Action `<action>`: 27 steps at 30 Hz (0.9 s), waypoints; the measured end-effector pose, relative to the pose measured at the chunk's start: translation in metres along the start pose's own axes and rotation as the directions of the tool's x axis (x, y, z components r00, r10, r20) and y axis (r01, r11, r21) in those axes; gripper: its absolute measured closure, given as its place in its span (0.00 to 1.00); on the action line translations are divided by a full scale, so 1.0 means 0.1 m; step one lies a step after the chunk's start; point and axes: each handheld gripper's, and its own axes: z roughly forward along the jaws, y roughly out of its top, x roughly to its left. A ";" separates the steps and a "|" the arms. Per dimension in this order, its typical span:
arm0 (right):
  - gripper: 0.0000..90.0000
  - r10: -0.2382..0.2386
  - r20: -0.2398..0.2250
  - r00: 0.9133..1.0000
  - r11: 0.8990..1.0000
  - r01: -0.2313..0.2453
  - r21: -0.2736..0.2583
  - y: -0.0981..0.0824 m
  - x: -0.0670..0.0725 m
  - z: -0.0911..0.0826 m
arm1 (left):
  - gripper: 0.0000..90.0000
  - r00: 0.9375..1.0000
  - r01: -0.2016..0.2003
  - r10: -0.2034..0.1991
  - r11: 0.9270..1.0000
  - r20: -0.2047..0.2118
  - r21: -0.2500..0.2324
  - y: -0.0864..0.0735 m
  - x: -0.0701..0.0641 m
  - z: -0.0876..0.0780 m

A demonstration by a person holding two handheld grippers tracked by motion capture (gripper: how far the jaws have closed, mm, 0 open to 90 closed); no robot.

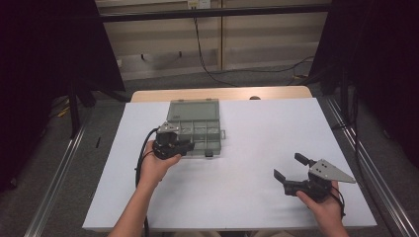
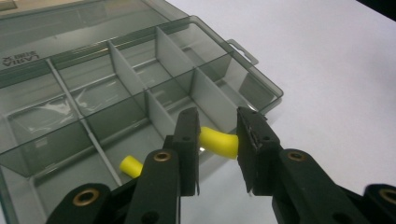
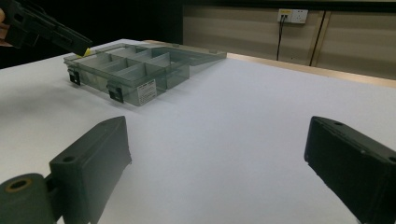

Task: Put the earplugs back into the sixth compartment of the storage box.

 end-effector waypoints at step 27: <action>0.07 0.004 0.000 1.000 1.000 -0.004 0.000 0.00 0.00 0.00 | 0.75 0.993 0.035 -0.037 0.999 -0.108 -0.015 -0.01 0.24 0.13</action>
